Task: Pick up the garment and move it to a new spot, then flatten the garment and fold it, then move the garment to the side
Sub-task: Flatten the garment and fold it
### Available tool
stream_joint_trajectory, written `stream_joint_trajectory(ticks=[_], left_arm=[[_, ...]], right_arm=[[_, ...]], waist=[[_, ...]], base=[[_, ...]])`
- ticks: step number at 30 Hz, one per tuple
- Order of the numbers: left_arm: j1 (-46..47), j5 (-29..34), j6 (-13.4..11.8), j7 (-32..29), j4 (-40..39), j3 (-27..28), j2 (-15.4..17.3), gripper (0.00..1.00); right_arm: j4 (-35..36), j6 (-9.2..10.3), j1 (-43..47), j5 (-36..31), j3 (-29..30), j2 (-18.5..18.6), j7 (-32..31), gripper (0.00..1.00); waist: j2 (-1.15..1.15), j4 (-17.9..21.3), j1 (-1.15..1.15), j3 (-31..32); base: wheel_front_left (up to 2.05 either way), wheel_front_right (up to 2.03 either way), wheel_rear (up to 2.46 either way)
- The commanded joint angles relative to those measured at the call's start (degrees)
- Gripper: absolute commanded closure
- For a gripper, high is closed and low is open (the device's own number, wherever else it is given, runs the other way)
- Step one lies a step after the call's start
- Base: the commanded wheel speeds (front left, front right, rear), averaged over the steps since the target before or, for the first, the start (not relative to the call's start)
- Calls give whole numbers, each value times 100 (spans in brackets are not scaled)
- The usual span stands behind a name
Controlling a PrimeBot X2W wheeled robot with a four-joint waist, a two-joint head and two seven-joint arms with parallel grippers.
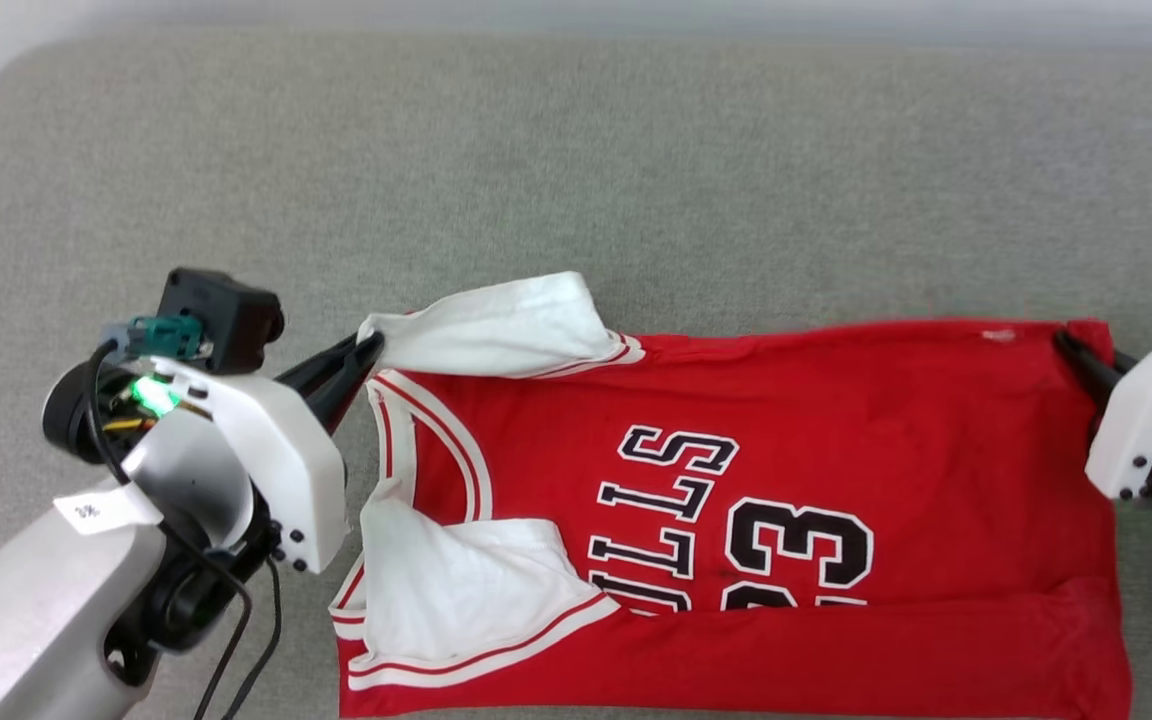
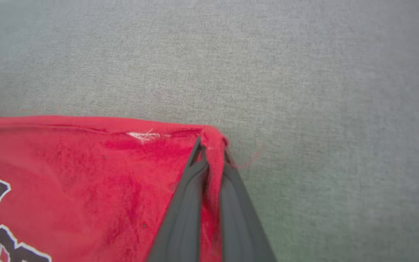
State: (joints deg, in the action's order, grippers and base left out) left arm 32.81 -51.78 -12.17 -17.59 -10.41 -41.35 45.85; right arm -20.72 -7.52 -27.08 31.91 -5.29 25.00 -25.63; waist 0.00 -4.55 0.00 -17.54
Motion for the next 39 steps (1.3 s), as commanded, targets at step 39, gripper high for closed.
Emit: stream_joint_trajectory(ticks=[39], left_arm=[[-2123, -420, -301, 255, 560, -722, 28, 100]], right_arm=[[1309, 7, 2530, 710, -1161, 1128, 801, 100]], waist=[[0, 185, 0, 831]], base=[[0, 0, 0]])
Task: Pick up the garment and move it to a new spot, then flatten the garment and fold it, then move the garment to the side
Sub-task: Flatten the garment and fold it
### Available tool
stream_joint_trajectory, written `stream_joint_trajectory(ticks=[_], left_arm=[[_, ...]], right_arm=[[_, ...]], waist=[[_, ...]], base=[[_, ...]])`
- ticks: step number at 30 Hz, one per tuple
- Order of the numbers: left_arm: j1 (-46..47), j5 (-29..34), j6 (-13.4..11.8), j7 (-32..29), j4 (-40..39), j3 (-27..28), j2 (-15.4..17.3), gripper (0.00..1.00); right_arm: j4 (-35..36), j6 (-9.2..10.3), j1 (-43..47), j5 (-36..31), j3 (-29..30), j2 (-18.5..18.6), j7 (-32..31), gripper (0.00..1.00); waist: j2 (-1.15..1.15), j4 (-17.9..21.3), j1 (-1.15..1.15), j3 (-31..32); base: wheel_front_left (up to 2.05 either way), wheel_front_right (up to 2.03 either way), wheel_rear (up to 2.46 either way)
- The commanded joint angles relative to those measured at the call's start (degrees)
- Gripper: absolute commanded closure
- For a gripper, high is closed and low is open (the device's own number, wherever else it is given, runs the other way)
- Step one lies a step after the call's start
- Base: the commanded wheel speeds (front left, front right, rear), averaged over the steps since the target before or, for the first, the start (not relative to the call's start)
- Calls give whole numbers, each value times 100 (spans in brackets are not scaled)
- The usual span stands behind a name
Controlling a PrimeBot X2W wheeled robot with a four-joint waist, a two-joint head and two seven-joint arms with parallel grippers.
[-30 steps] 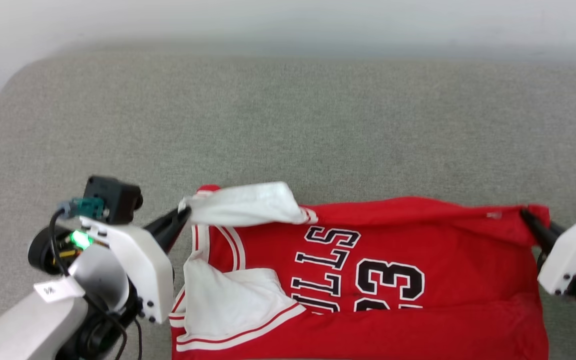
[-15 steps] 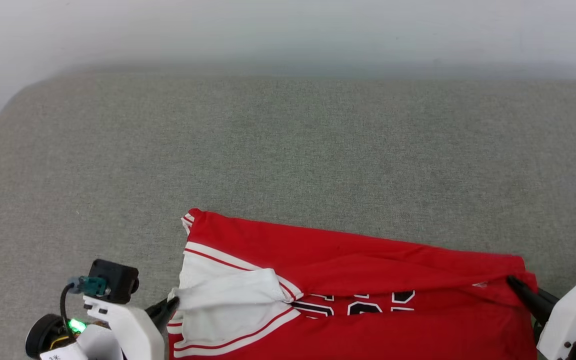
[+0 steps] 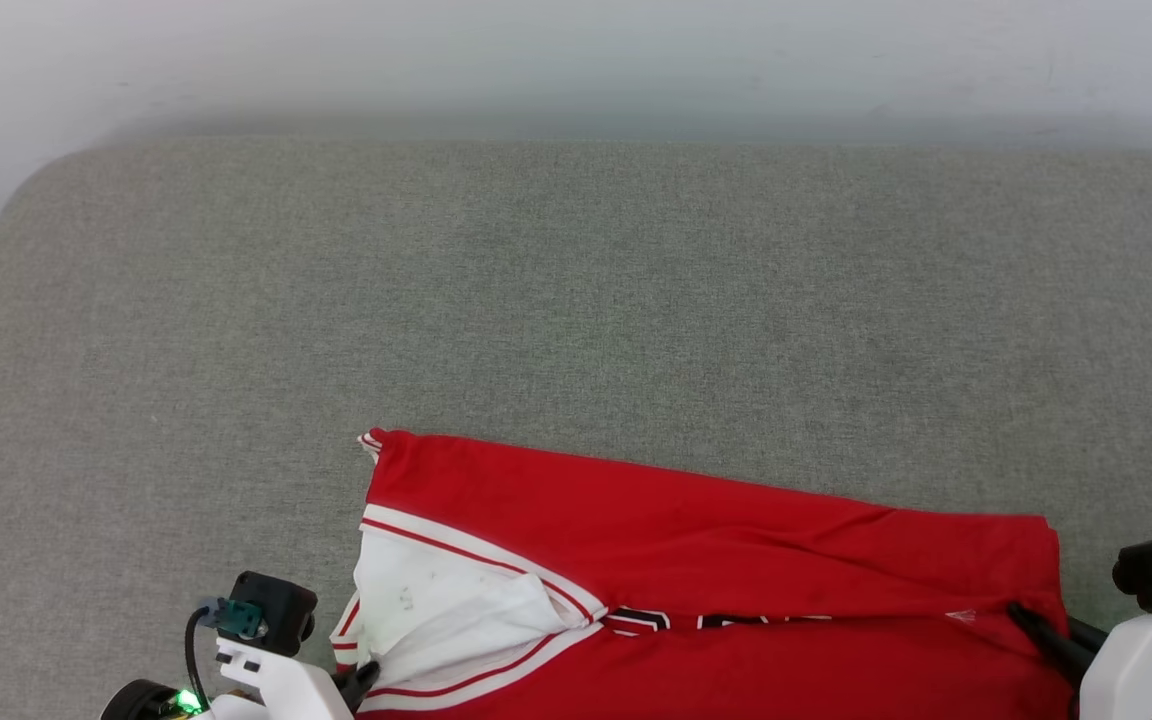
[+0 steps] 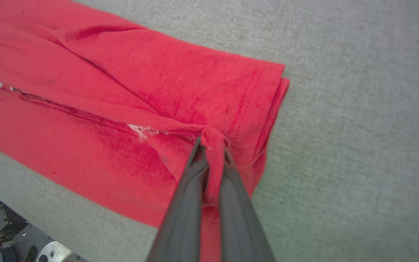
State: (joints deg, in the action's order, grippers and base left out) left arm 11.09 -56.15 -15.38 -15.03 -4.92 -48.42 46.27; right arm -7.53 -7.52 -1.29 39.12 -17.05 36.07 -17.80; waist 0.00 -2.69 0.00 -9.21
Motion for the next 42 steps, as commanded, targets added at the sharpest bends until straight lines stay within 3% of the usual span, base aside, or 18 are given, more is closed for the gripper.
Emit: stream_joint_trajectory(ticks=[1, 2, 3, 4, 12, 18, 23, 27, 36, 42], left_arm=[[55, 28, 25, 0, 56, -35, -35, 100], [51, 21, 48, 1, 103, -43, -60, 100], [44, 23, 54, 12, 149, -54, -81, 13], [21, 10, 30, 38, 205, -46, -108, 0], [-77, 68, -115, 568, 278, 160, -238, 0], [10, 323, -330, 1567, 103, 597, -334, 0], [136, 736, -425, 2494, 101, 848, -450, 0], [254, 1099, -464, 2906, 152, 1005, -595, 0], [147, 2038, -299, 3028, 139, 1668, -1012, 0], [-127, 2443, 79, 3027, 247, 2190, -1303, 0]], right_arm=[[-46, 6, -66, -51, -69, 57, 59, 62], [-96, 7, -78, -50, -110, 72, 105, 0], [-142, 7, -80, -47, -155, 85, 152, 0], [-175, 7, -80, -10, -203, 79, 182, 0], [104, 6, -57, 459, -371, 267, 112, 0], [442, 6, 86, 875, 299, 166, -408, 0], [469, 6, 144, 907, 1004, -304, -1024, 0], [286, 6, 120, 564, 1597, -768, -1506, 0], [16, 6, 78, -446, 2591, -1739, -2449, 0], [-33, 6, 206, -914, 2976, -2229, -3024, 0]], waist=[[0, -2, 0, 2], [0, -2, 0, 19], [0, -4, 0, 52], [0, -3, 0, 94], [0, 36, 0, 467], [0, 57, 0, 568], [0, 19, 0, 468], [0, -50, 0, 340], [0, -240, 0, 104], [0, -349, 0, 10]], base=[[0, 0, 0], [0, 0, 0], [0, 0, 0], [0, 0, 0], [0, 0, 0], [0, 0, 0], [0, 0, 0], [0, 0, 0], [0, 0, 0], [0, 0, 0]])
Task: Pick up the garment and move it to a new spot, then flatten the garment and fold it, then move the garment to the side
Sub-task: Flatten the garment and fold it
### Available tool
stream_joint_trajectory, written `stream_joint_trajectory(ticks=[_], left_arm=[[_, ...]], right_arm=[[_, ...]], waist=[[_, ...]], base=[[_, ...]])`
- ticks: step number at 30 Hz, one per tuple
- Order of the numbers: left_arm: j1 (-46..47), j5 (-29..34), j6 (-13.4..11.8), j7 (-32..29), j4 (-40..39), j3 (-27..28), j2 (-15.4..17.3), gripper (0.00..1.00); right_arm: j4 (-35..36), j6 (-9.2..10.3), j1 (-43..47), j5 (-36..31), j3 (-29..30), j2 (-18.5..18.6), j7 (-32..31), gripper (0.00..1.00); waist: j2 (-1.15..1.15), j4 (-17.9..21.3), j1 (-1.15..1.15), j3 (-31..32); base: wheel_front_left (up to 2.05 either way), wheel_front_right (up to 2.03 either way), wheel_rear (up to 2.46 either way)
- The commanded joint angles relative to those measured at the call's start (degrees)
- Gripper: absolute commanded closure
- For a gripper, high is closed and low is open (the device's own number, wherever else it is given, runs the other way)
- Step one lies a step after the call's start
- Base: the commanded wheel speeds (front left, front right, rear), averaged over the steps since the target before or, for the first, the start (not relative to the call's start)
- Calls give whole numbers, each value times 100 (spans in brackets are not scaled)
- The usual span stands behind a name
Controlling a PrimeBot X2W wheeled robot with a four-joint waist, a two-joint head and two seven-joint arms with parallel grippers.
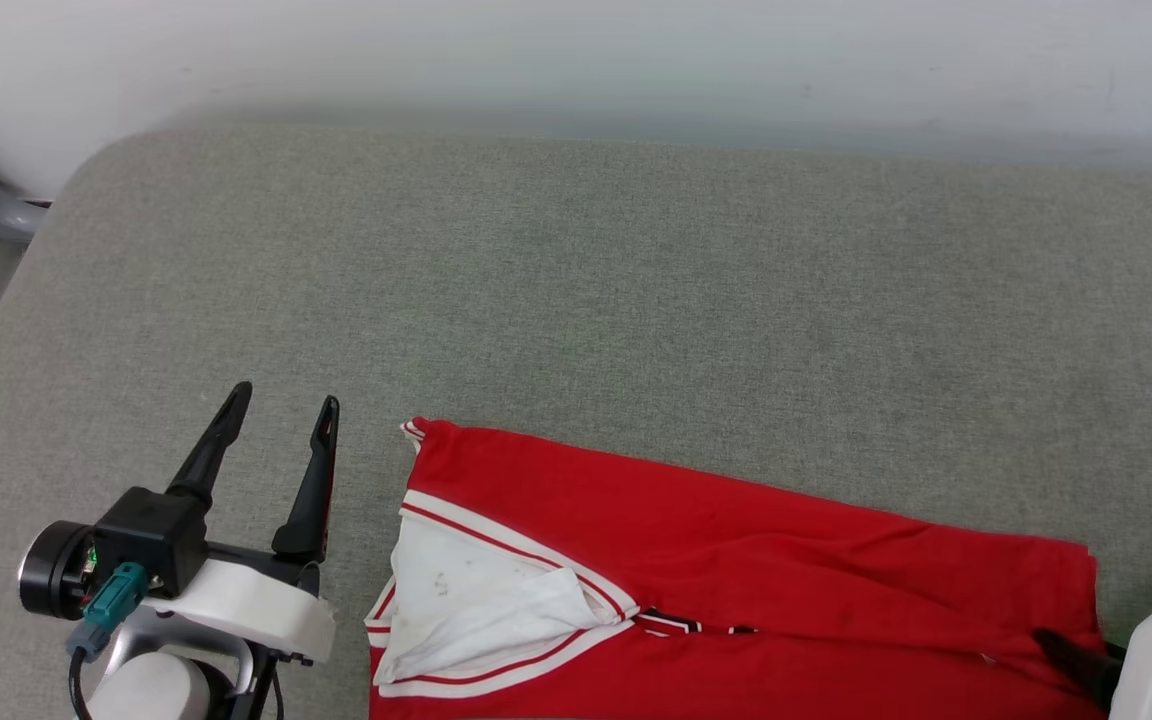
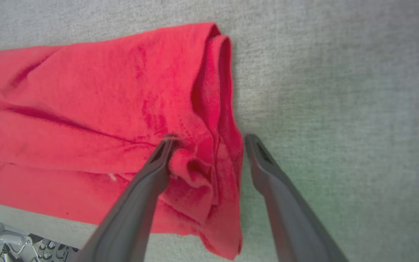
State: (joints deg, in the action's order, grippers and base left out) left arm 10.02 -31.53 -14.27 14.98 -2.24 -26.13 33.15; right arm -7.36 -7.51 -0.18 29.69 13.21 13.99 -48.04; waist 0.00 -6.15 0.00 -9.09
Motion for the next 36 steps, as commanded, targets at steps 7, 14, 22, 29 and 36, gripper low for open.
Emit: stream_joint_trajectory(ticks=[7, 14, 22, 29, 36], left_arm=[[-125, 282, 359, 26, 147, 359, -301, 0], [-132, 493, 653, 26, 300, 631, -516, 0], [-136, 677, 904, 26, 430, 847, -700, 0], [-188, 798, 1039, 26, 530, 997, -811, 0], [-266, 883, 1144, 26, 608, 1118, -911, 0]], right_arm=[[-199, 3, 167, -54, -93, -428, -239, 0], [-374, -21, 21, 270, -610, -739, -70, 0], [-706, -32, -120, 405, -1020, -766, 225, 100], [-837, -1, -207, 369, -915, -404, 678, 100], [-763, 12, -216, 412, -623, 123, 982, 100]], waist=[[0, -67, 0, -91], [0, -55, 0, -176], [0, -32, 0, -172], [0, -12, 0, -111], [0, 40, 0, 6]], base=[[0, 0, 0], [0, 0, 0], [0, 0, 0], [0, 0, 0], [0, 0, 0]])
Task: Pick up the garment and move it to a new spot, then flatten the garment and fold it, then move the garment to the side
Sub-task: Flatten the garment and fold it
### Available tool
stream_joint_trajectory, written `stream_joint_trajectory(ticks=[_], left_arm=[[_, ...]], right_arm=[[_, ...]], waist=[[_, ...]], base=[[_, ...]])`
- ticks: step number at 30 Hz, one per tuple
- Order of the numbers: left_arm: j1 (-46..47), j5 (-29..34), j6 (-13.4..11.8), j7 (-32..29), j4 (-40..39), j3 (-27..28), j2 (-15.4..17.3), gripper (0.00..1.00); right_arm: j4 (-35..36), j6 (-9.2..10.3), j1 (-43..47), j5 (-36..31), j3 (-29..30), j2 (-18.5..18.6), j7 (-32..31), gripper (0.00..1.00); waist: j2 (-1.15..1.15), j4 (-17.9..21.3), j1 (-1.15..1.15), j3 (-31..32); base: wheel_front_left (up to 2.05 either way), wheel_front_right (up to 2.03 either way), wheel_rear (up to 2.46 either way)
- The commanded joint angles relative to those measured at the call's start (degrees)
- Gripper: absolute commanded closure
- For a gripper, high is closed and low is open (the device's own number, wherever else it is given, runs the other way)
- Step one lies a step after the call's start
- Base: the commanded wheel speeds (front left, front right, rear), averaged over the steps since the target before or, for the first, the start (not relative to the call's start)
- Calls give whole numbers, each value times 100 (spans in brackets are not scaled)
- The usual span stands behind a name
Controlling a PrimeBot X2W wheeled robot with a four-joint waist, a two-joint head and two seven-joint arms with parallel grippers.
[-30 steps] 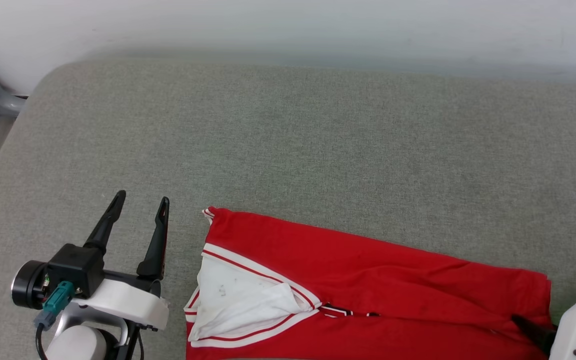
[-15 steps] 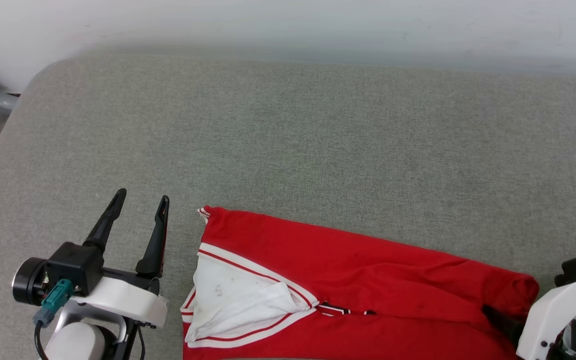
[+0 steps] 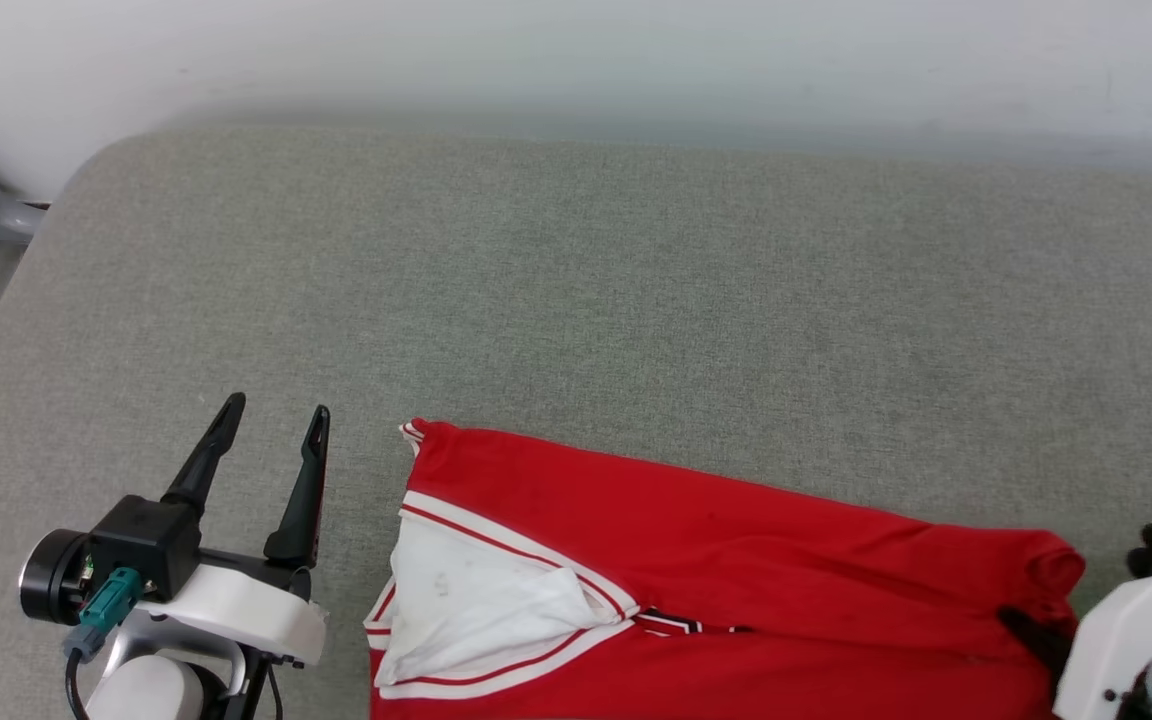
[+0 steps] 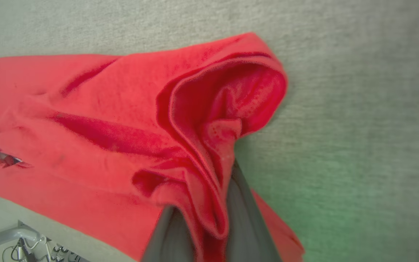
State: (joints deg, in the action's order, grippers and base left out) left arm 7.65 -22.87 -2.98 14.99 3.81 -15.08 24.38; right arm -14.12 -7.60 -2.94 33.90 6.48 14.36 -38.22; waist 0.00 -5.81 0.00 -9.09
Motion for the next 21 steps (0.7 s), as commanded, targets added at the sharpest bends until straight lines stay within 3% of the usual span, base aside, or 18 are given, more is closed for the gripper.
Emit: stream_joint_trajectory(ticks=[1, 11, 21], left_arm=[[-28, 37, 30, 25, 12, 20, -47, 0], [-130, 129, 95, 20, 58, 93, -120, 0], [-308, 184, 162, 20, 110, 46, -243, 0]], right_arm=[[-94, 21, 64, -24, 93, 159, 22, 100], [-290, 16, 55, -347, 689, 857, 273, 100], [-11, 15, 254, -168, 620, 784, 289, 100]], waist=[[0, 15, 0, 24], [0, 75, 0, 180], [0, 99, 0, 605]], base=[[0, 0, 0], [0, 0, 0], [0, 0, 0]])
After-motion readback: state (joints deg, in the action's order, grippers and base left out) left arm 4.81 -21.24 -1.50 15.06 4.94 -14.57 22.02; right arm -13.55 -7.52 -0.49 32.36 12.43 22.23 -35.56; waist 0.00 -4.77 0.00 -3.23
